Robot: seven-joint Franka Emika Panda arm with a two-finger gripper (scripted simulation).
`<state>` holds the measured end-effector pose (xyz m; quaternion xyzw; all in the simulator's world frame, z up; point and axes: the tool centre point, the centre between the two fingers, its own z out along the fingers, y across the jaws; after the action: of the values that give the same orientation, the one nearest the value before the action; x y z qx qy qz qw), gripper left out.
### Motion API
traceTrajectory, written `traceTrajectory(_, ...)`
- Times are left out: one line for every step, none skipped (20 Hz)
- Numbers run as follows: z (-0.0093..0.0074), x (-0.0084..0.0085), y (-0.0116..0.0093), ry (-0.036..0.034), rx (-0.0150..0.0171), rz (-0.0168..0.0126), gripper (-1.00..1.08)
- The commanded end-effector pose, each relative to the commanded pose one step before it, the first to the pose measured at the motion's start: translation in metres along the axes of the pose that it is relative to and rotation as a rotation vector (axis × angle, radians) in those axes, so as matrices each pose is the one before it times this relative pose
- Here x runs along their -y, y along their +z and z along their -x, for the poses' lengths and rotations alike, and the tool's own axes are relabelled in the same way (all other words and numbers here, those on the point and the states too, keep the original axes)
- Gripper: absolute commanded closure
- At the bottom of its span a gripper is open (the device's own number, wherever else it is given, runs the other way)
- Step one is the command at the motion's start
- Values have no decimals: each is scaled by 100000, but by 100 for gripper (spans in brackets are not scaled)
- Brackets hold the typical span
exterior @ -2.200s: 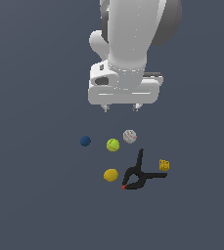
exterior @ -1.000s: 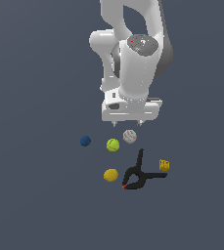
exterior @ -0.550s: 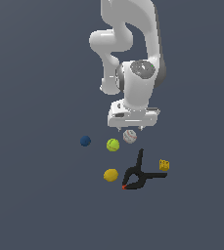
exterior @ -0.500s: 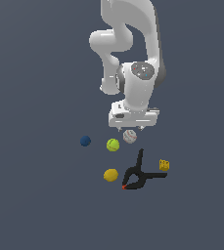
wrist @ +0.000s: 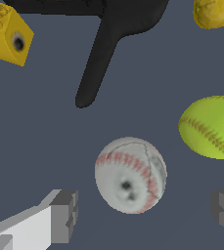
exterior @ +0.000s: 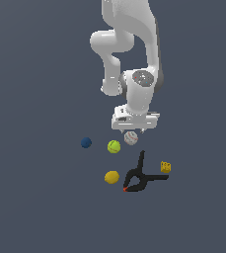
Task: Pick up a designated object from a clutter of objects.
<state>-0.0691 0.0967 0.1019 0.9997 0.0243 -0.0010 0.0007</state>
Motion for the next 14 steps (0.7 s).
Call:
traceTrajectory(232,116,356,44,-150,-67,-92)
traceTrajectory(42,10,34,9,-45,-52,-92)
traceTrajectory(13,6,20,0,0,0,-92)
traceTrajectory(-49,-29,-91,-32,89,22,-92)
traceTrajectory(1,0,28,0,0,0,-92)
traceTrajectory(4,0,83,0,0,0,-92)
traceTrajectory(7,1,137,0,0,0,-92)
traceTrajectory(10,1,192,0,0,0,-92)
traceTrajectory(12,1,245,0,0,0,-92)
traceTrajectory(15,2,298,0,0,0,-92)
traceTrajectory(16,2,349,0,0,0,-92)
traceTrajectory(17,3,399,0,0,0,-92)
traceTrajectory(17,3,447,0,0,0,-92)
traceTrajectory(16,4,493,0,0,0,-92)
